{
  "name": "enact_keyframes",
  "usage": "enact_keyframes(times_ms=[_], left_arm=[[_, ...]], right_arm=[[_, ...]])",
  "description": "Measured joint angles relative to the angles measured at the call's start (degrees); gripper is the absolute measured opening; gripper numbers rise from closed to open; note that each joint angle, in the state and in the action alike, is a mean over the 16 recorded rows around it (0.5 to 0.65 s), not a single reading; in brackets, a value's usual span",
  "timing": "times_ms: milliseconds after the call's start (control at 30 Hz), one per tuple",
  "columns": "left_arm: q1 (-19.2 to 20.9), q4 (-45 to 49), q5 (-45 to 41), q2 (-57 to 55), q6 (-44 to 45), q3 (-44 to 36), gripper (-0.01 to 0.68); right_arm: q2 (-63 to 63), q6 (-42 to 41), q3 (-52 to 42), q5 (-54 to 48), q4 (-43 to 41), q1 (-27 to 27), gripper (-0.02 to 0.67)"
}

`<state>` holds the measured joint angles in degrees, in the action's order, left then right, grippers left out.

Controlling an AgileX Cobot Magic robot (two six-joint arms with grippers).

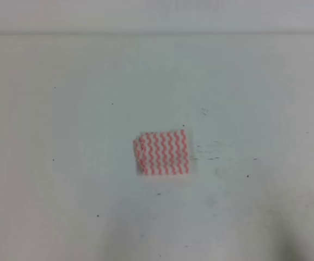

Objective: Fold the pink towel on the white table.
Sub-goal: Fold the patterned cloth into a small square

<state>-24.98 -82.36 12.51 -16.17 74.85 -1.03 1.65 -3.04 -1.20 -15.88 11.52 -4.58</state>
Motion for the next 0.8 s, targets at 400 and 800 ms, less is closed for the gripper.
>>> enact_keyframes(times_ms=[400, 800], left_arm=[[5.83, 13.49, -4.29, 4.44, -8.07, -0.29, -0.002], [18.98, 63.47, -22.03, 15.64, -56.16, -0.29, -0.002]], right_arm=[[0.14, 0.0, -0.23, 0.17, -0.04, 0.0, -0.018], [0.09, 0.0, -0.15, 0.09, 0.09, 0.0, -0.018]])
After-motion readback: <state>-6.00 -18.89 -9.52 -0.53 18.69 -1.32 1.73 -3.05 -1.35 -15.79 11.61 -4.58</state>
